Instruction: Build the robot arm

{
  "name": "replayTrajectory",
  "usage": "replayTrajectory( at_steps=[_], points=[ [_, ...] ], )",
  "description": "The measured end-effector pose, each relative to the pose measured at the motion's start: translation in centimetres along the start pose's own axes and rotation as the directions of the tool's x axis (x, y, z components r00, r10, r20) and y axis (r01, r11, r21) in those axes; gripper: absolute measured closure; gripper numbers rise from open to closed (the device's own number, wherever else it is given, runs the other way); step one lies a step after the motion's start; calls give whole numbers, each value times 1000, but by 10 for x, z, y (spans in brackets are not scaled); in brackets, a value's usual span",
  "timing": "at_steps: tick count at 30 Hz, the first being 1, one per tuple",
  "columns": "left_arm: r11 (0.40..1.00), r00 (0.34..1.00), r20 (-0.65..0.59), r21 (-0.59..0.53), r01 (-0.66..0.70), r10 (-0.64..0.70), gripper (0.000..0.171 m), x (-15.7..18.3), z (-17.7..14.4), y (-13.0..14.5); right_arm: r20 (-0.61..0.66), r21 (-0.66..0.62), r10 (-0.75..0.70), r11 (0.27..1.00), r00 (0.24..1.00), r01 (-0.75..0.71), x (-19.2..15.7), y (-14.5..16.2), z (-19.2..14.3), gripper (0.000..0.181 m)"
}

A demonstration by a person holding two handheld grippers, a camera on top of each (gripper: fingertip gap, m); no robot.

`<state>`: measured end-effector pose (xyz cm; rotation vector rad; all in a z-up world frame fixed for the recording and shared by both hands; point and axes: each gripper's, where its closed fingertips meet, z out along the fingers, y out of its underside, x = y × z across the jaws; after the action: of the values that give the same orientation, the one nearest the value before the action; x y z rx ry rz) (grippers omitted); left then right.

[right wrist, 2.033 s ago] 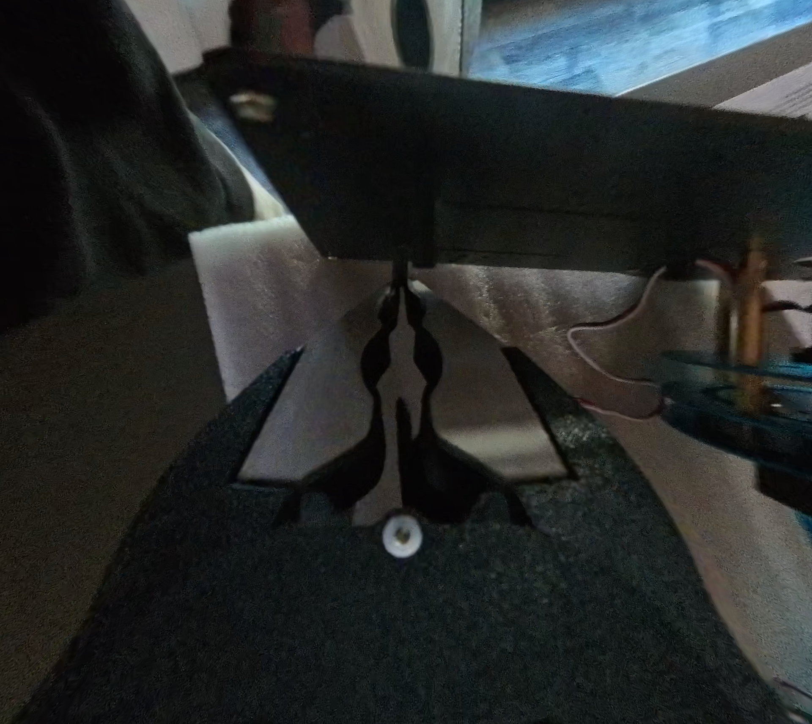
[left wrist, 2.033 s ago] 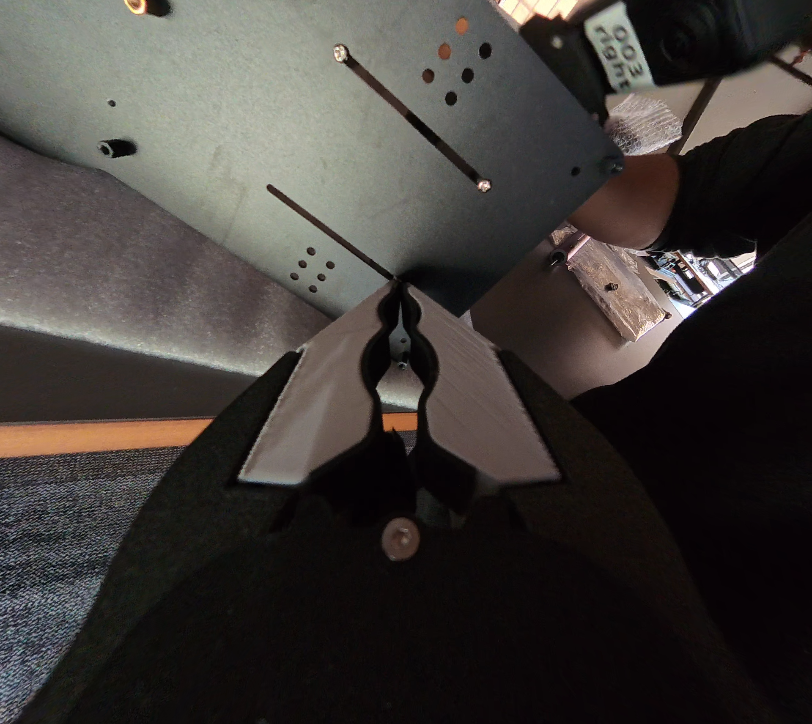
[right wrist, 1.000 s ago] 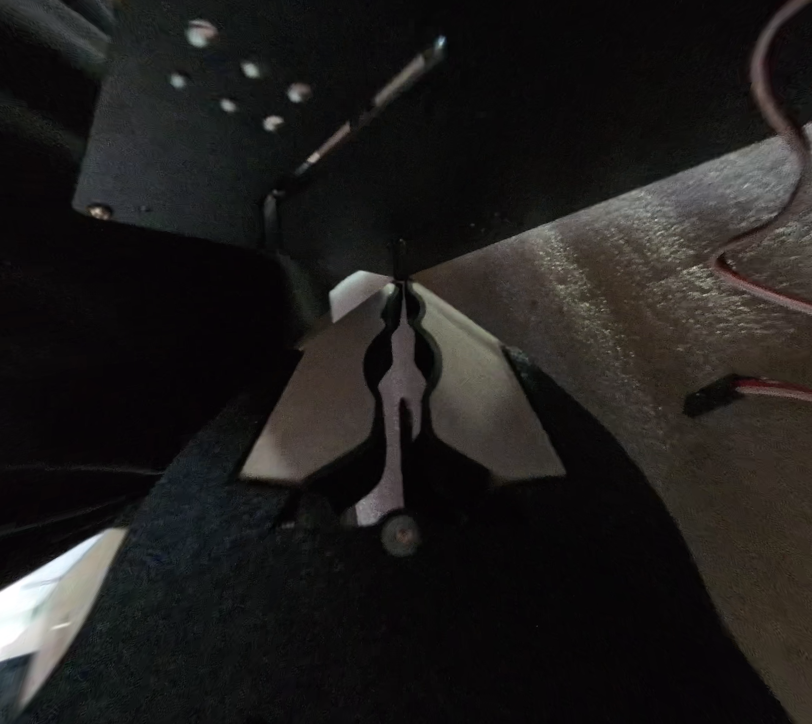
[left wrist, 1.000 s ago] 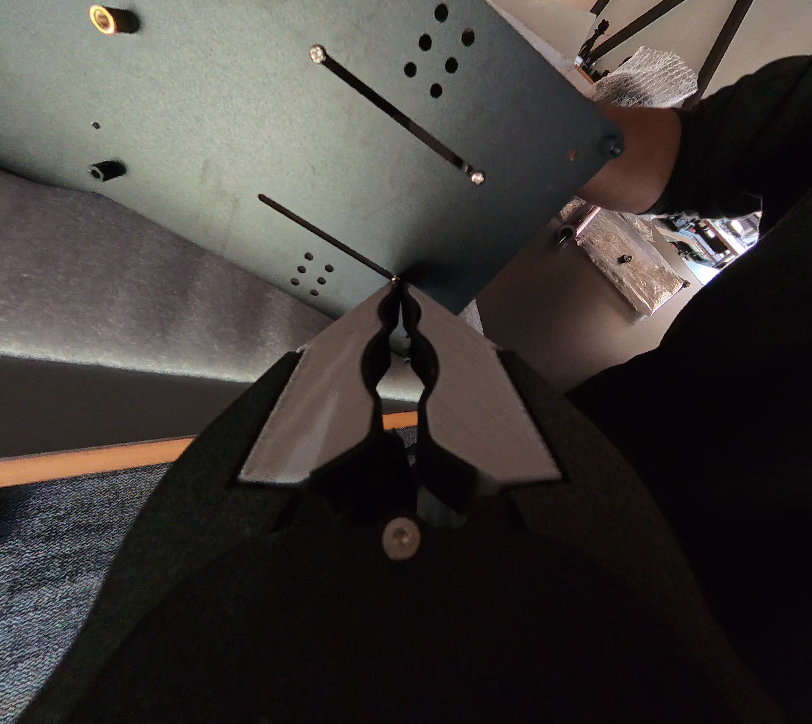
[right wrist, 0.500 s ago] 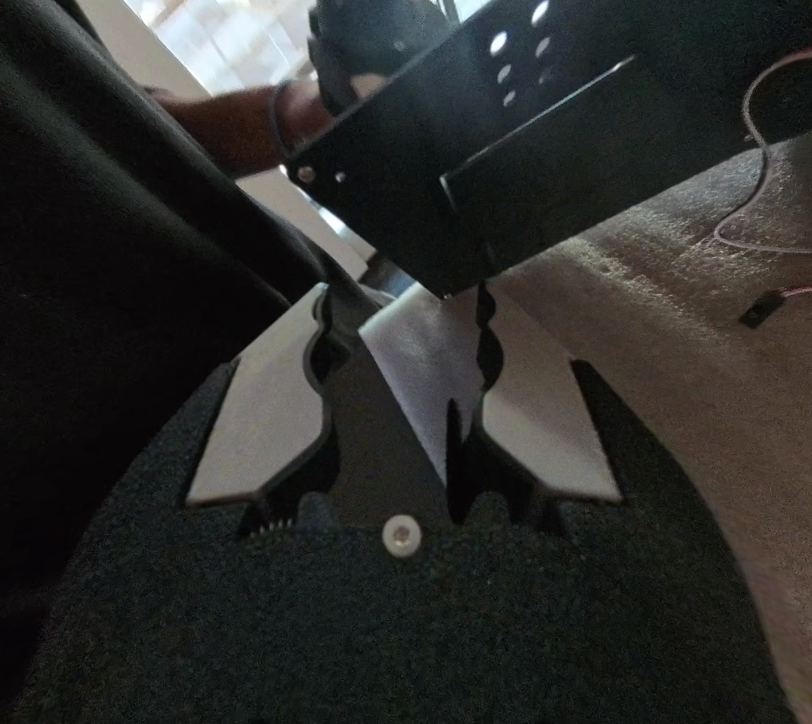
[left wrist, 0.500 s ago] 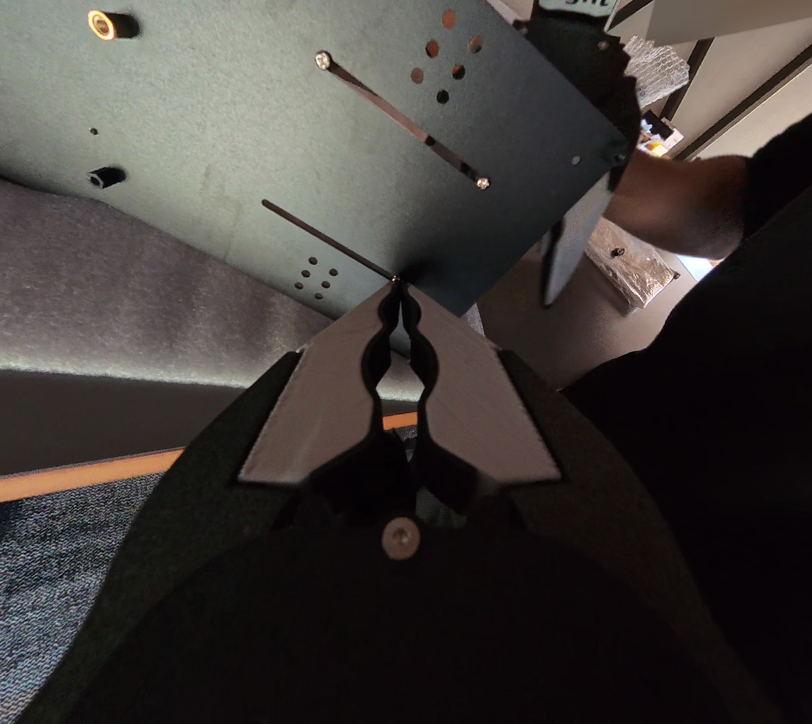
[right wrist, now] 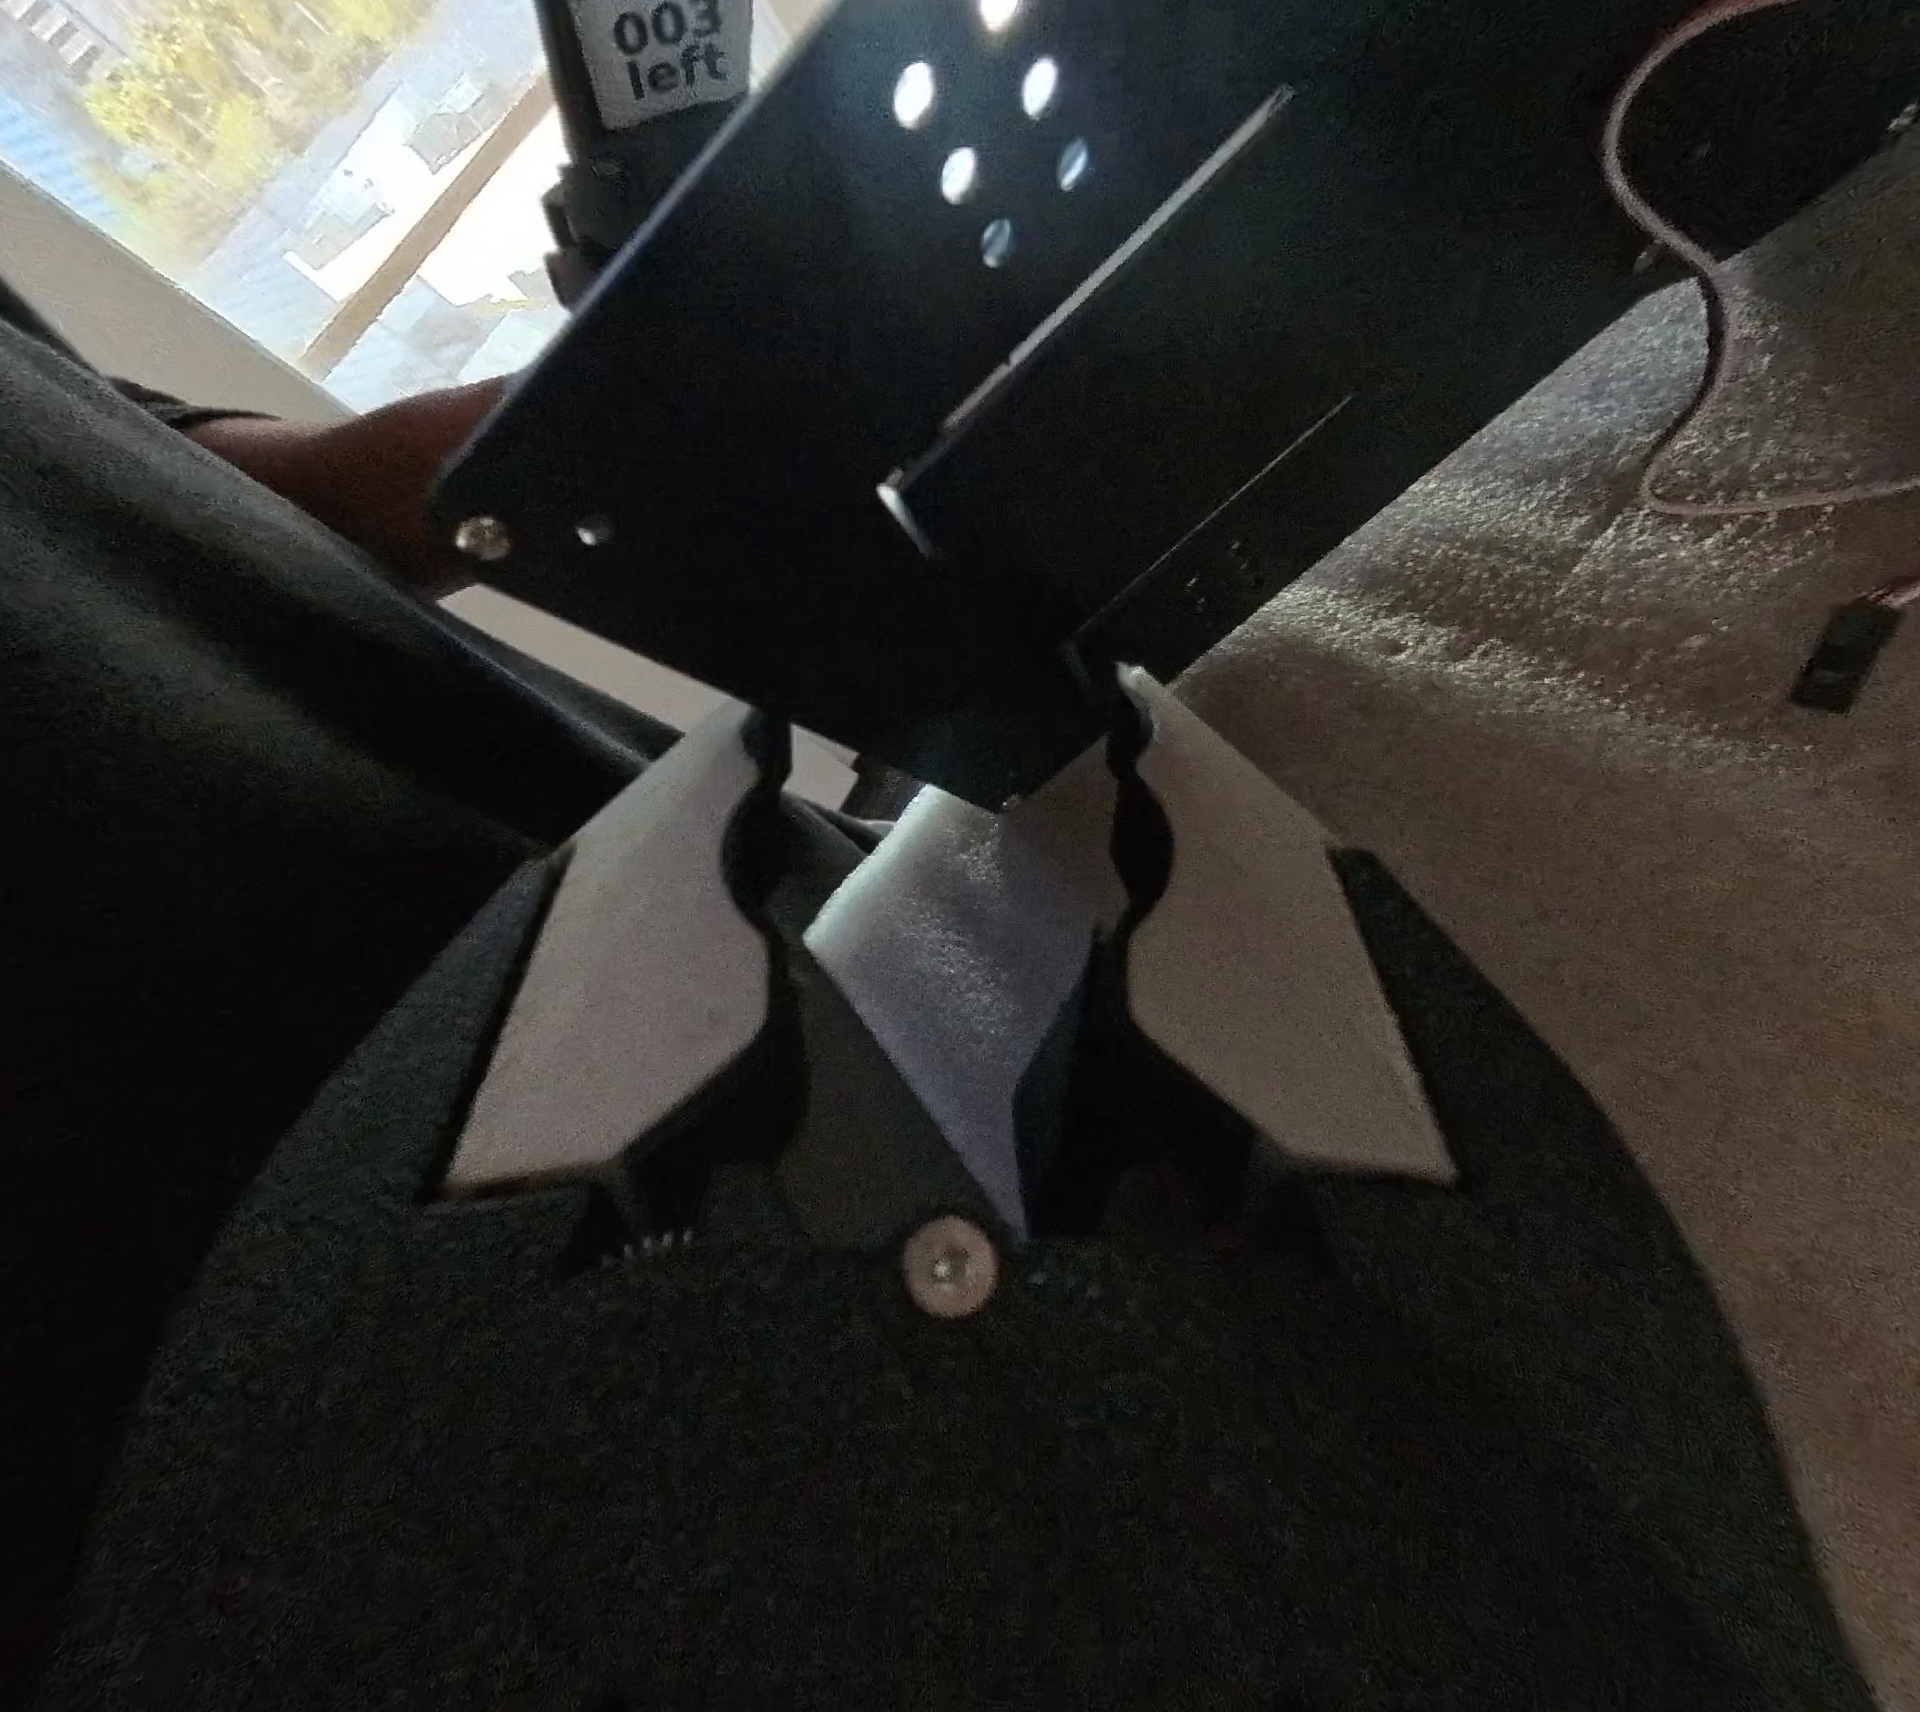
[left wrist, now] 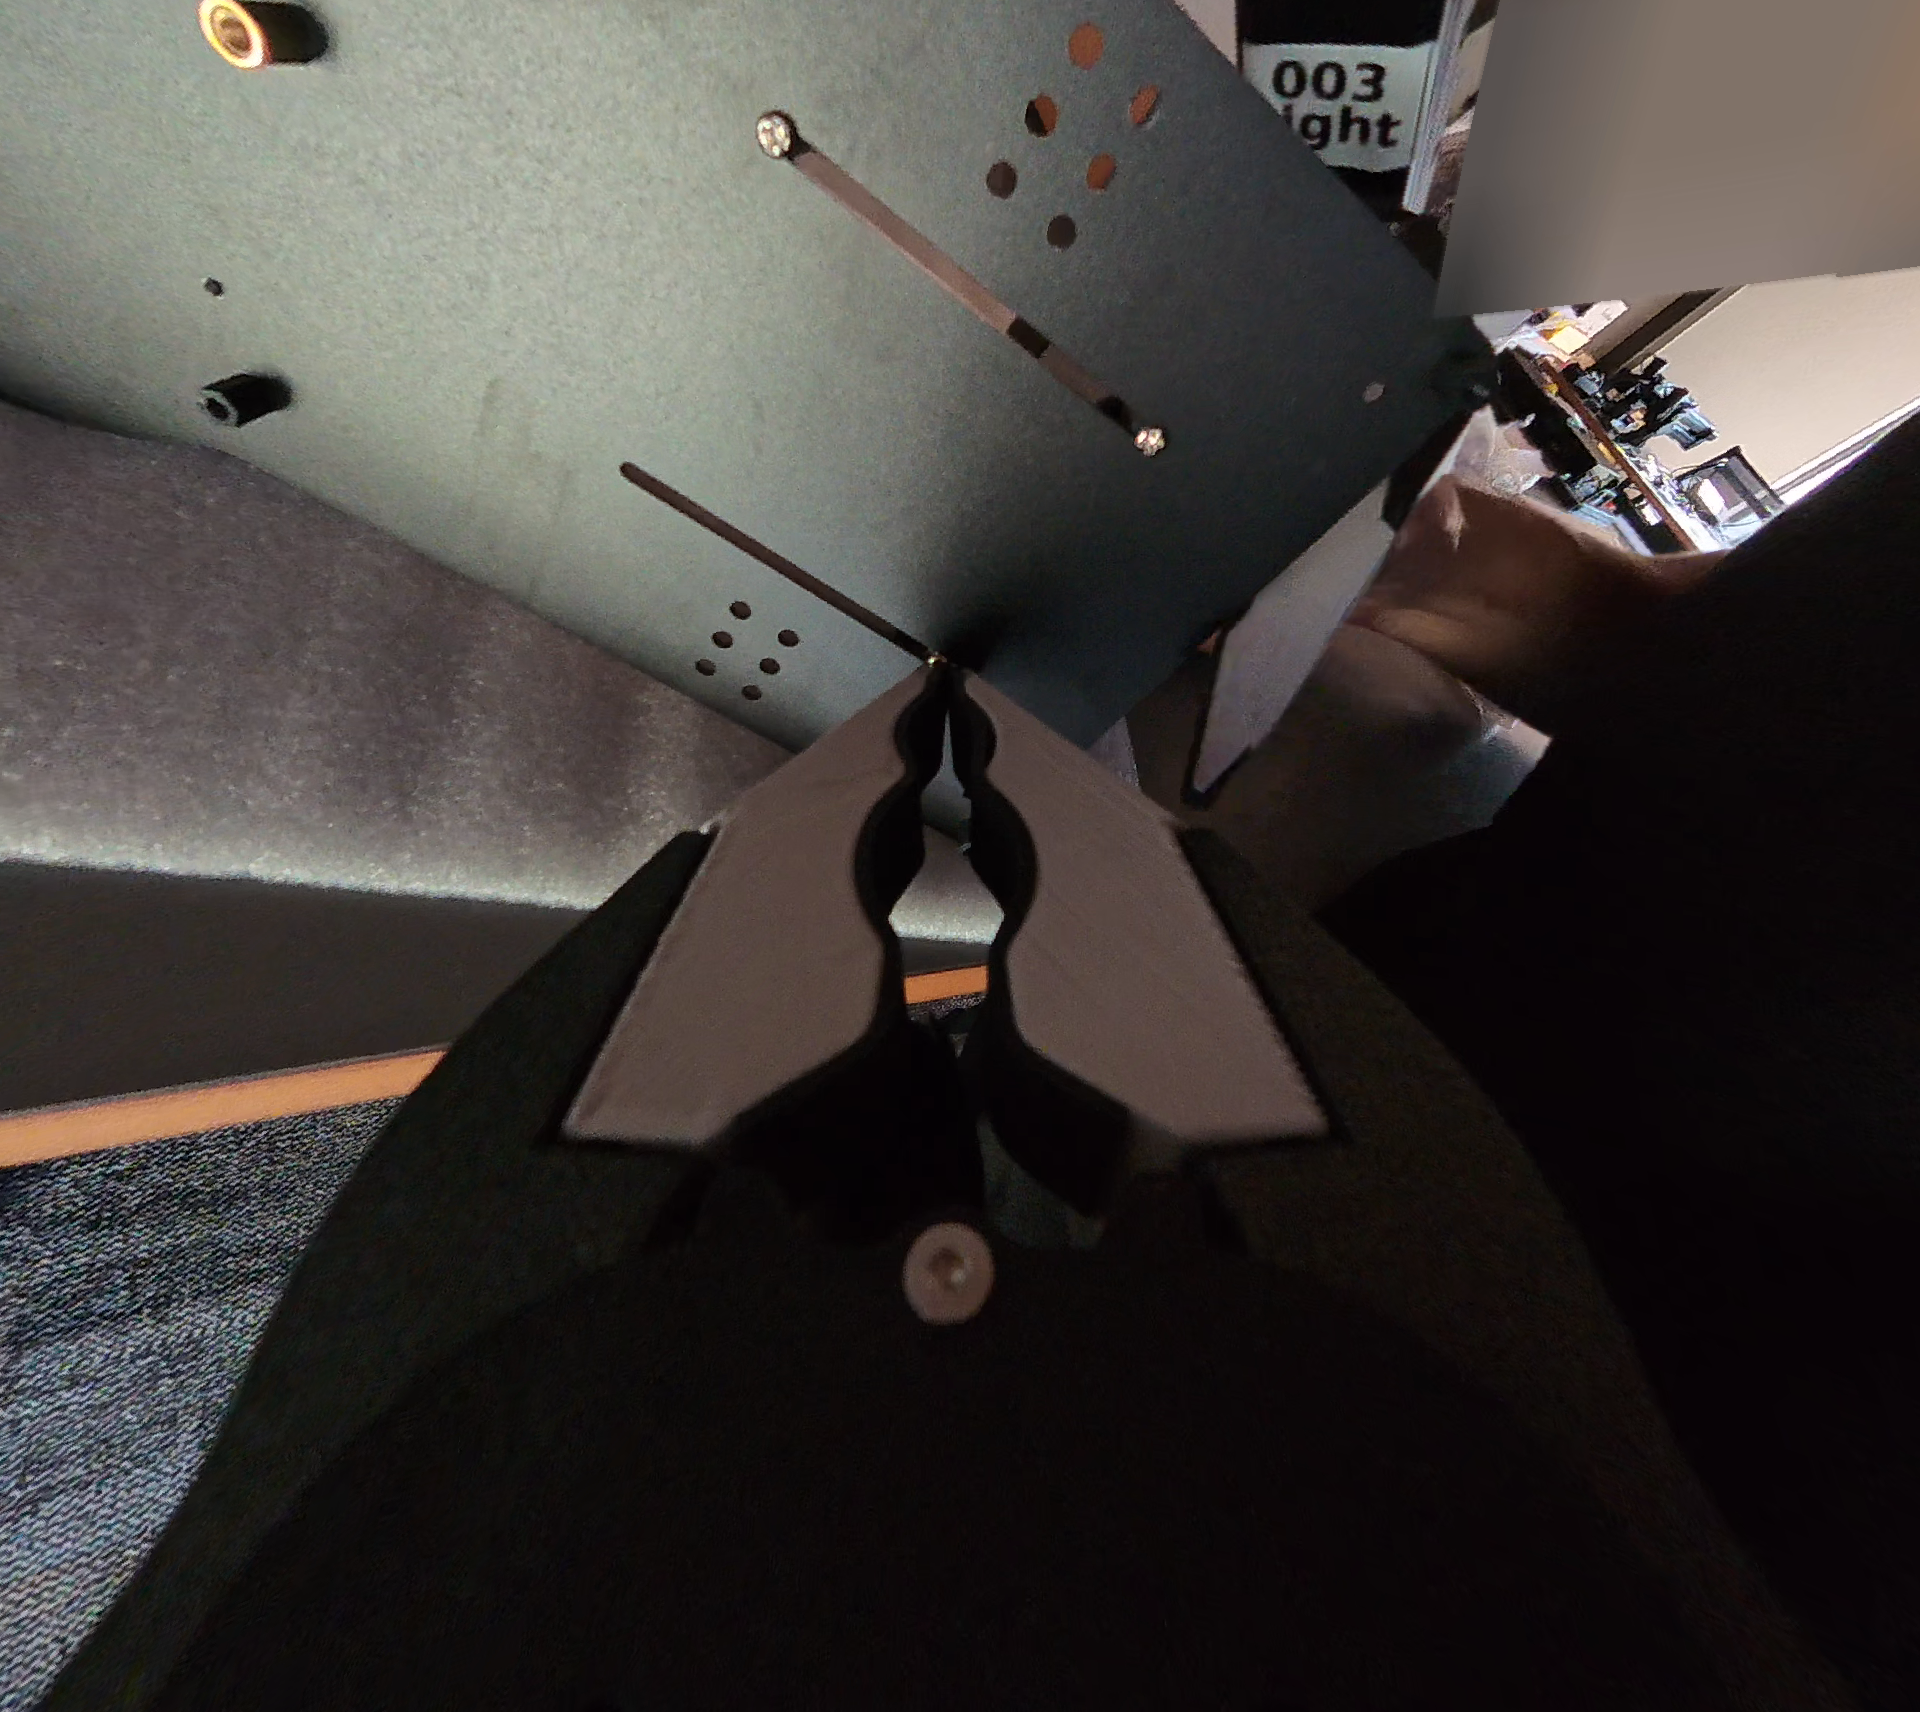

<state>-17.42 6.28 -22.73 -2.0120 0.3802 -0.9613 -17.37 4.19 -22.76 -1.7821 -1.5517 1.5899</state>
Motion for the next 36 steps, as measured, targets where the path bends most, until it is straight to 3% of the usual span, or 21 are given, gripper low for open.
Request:
replayTrajectory(
  at_steps=[15, 36],
  points=[
    [999, 999, 38, -45, -25, 27, 171, 3, 2, 2, 35, -58, 67, 996, 997, -65, -2, 11, 5, 125],
    [996, 998, 44, -75, -50, 53, 171, 4, 7, 1, 4, -17, 83, 996, 997, -83, 2, 11, 4, 127]
  ],
)
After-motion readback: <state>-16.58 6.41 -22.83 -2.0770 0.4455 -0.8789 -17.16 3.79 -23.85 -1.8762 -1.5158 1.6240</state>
